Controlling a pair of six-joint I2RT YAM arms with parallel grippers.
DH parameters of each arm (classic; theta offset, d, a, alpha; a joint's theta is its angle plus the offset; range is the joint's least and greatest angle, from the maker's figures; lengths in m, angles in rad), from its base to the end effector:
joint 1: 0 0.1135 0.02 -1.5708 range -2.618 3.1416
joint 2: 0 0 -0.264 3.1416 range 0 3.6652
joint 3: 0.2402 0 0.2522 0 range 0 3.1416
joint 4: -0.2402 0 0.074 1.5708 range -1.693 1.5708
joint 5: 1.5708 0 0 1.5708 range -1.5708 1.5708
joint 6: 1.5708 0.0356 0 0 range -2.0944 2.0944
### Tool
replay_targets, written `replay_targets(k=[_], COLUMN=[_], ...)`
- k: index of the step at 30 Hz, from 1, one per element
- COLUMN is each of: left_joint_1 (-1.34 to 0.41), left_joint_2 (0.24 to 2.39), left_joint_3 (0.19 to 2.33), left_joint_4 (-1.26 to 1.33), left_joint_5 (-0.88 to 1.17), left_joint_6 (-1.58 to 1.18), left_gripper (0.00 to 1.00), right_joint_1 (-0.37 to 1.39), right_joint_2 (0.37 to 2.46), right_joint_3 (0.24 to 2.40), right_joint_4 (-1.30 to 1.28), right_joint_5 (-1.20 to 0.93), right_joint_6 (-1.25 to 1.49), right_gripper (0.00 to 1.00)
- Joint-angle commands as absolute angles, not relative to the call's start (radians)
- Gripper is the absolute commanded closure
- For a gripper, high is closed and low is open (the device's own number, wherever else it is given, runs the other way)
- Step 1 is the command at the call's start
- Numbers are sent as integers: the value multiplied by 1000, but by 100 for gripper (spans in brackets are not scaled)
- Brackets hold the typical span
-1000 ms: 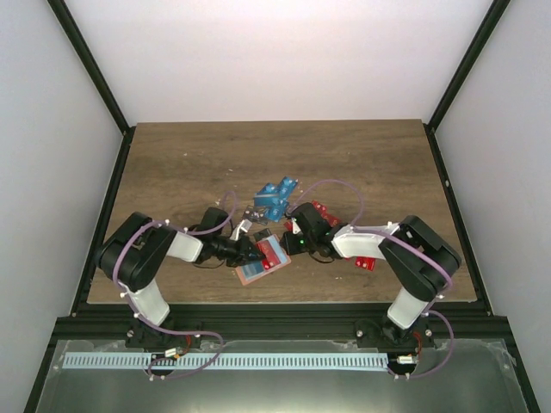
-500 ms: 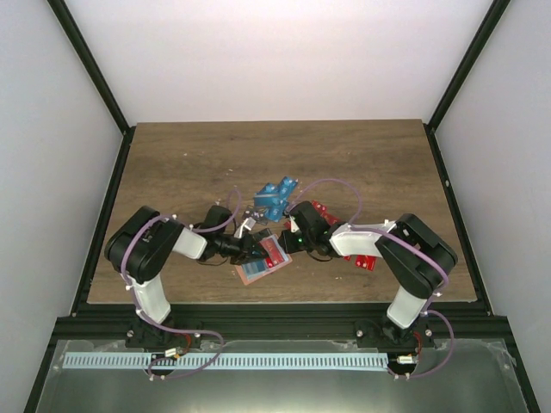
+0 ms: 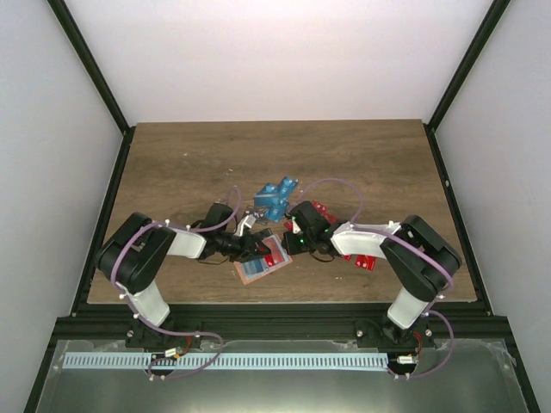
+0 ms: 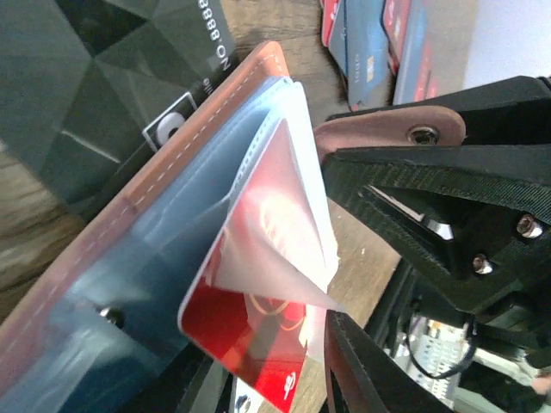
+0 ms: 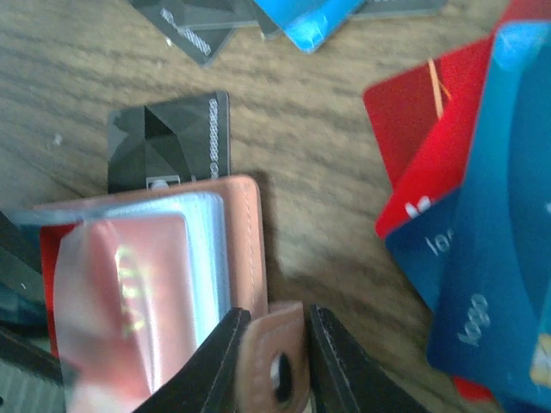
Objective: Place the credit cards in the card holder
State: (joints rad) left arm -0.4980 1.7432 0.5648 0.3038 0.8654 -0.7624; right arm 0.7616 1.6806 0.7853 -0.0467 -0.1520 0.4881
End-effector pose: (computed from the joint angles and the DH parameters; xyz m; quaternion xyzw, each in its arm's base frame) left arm 0.2301 -0.1560 0.0957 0.0293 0.8648 -0.5010 0.0179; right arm 0.2229 0.2200 0.1340 -0.1525 0.9362 0.2389 0.2079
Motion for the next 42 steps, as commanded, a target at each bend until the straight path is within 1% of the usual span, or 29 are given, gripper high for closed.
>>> replay_targets(k=[1, 5, 12, 16, 20, 22, 27, 30, 31, 34, 38, 42], left_joint_1=[-510, -516, -528, -529, -531, -532, -532, -532, -532, -532, -532, -532], left_joint_2=[1673, 1619, 1496, 1398, 1305, 1259, 1128, 1063, 1045, 1009, 1009, 1028], left_joint_3=[575, 598, 632, 636, 630, 613, 542, 484, 467, 427, 382, 350], left_joint_4=[57, -79, -267, -324, -404, -432, -453, -444, -439, -432, -393, -324], left_joint_5=[723, 670, 605, 564, 476, 414, 267, 211, 202, 190, 215, 260], left_joint_6=[-658, -625, -611, -621, -614, -621, -691, -758, -770, -792, -806, -809], left_gripper=[66, 58, 42, 33, 22, 19, 15, 15, 15, 14, 14, 14], right_joint_1=[765, 765, 766, 774, 781, 783, 838, 875, 883, 896, 905, 907], right_joint_2=[1618, 1544, 1461, 1448, 1455, 1454, 1485, 1527, 1541, 1579, 1602, 1624], right_joint_3=[812, 837, 822, 799, 794, 788, 814, 848, 856, 877, 881, 877], right_joint_4=[-203, -235, -205, -162, -163, -158, -161, -199, -211, -245, -242, -217], right_joint_5=[-125, -130, -226, -310, -297, -299, -301, -236, -212, -149, -136, -133], right_joint_6=[473, 469, 481, 480, 480, 483, 463, 453, 449, 444, 440, 441], right_gripper=[78, 78, 77, 75, 73, 71, 66, 60, 56, 52, 50, 52])
